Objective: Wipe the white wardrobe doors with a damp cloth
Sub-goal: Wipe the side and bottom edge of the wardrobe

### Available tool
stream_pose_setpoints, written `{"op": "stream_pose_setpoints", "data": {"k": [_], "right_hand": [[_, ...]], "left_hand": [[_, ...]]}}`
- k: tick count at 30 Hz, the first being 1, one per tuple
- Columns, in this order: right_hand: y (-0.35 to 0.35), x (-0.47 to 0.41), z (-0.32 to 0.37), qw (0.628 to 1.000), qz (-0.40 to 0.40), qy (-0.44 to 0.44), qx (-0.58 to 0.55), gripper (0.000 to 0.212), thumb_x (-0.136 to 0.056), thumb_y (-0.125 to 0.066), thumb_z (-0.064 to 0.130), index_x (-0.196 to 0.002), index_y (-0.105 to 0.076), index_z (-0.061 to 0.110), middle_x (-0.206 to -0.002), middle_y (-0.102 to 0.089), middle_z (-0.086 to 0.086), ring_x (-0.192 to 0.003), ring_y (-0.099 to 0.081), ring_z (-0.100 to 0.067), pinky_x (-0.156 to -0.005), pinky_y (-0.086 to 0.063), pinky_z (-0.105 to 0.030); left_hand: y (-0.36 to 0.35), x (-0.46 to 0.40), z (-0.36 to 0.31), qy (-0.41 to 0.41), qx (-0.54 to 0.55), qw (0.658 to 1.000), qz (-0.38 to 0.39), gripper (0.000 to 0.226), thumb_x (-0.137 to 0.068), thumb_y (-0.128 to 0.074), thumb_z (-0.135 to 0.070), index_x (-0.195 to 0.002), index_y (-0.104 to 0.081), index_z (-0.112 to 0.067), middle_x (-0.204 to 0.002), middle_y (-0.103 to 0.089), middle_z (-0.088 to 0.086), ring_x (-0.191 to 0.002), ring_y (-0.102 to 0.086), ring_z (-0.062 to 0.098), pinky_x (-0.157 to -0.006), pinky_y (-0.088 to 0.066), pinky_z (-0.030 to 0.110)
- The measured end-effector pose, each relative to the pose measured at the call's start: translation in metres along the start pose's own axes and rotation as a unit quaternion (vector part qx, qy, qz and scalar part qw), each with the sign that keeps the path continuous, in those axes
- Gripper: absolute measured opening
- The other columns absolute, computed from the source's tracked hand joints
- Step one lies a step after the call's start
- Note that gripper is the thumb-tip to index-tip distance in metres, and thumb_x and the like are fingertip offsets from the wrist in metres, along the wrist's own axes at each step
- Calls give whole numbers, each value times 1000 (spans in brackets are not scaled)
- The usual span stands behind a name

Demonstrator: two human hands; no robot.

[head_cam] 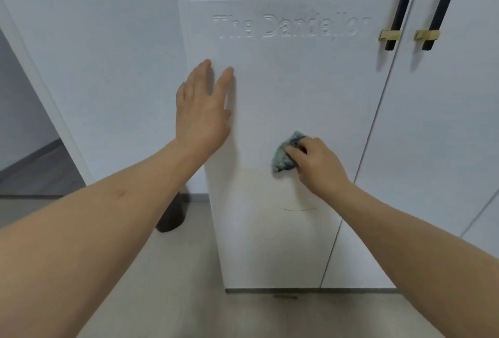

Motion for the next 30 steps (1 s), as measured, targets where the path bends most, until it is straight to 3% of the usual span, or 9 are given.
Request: {"op": "stream_pose_setpoints", "data": {"k": [4, 7, 9, 12, 17, 22, 26, 29, 30], "right_hand": [[106, -104, 35, 976, -190, -49, -92, 38, -80, -62, 13, -118, -64, 11, -113, -58, -18, -93, -60, -39, -68, -50, -38], [117, -154, 71, 966, -233, -50, -104, 38, -78, -59, 11, -114, -69, 14, -106, -58, -16, -82, -59, -34, -62, -46, -33], [87, -164, 97, 973, -212, -37, -88, 39, -76, -63, 7, -114, -71, 13, -100, -60, -17, -74, -59, -34, -57, -46, -33], [14, -136, 130, 990, -134, 3, -43, 48, -72, -70, 2, -118, -71, 14, -99, -61, -15, -72, -57, -34, -49, -39, -29], [-83, -29, 129, 985, 1, 159, 69, 39, -69, -69, 2, -107, -73, 12, -93, -61, -9, -77, -58, -31, -45, -26, -25], [-79, 47, 37, 955, 111, 231, 146, 30, -69, -73, 2, -98, -76, 10, -86, -60, -11, -69, -58, -32, -45, -43, -32], [-7, 30, -26, 978, 97, 121, 143, 35, -65, -81, -5, -95, -80, 12, -85, -57, -15, -71, -55, -36, -51, -43, -37], [70, -27, -57, 991, 0, -47, 123, 12, -85, -74, 32, -91, -71, 22, -86, -58, -8, -79, -55, -33, -59, -42, -37], [99, -46, -64, 987, -68, -81, 125, 19, -89, -66, 41, -93, -66, 22, -90, -58, -6, -84, -55, -29, -62, -42, -37]], "left_hand": [[2, 12, 32, 58, 40, 997, 8, 78, -85, -62, -8, -153, -24, -19, -159, -23, 16, -138, -37, 38, -109, -34, 52], [2, 19, 52, 111, 116, 987, 23, 69, -85, -49, -2, -148, -29, -20, -145, -38, 9, -102, -58, 36, -81, -47, 44], [-2, 26, 65, 167, 157, 973, 38, 69, -86, -45, 1, -149, -30, -22, -141, -42, 6, -94, -61, 29, -73, -43, 38], [-6, 39, 72, 185, 179, 966, 27, 73, -83, -48, 3, -150, -31, -19, -144, -38, 6, -99, -60, 26, -78, -45, 36], [-20, 60, 46, 67, 117, 990, 32, 74, -74, -51, 6, -145, -40, -7, -144, -38, 14, -126, -41, 35, -104, -42, 44], [-31, 73, 12, -35, 87, 992, 82, 75, -72, -56, 5, -144, -44, -8, -156, -32, 16, -139, -33, 38, -110, -34, 45], [-21, 62, -1, -71, 89, 992, 61, 80, -71, -59, 8, -148, -42, -7, -161, -24, 22, -146, -27, 38, -116, -30, 47], [-19, 50, -5, -54, 78, 993, 73, 89, -76, -58, 5, -156, -26, -16, -167, -6, 17, -153, -10, 32, -123, -17, 43], [-19, 46, -8, -52, 71, 994, 71, 91, -76, -58, 4, -157, -23, -18, -167, -1, 17, -154, -6, 33, -124, -15, 45]]}}
Point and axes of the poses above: each hand's wrist, its own x-axis away from the middle knuckle, its own y-axis out of the back of the hand, z = x × y, the point moved 10 cm from there along -x, towards the middle knuckle
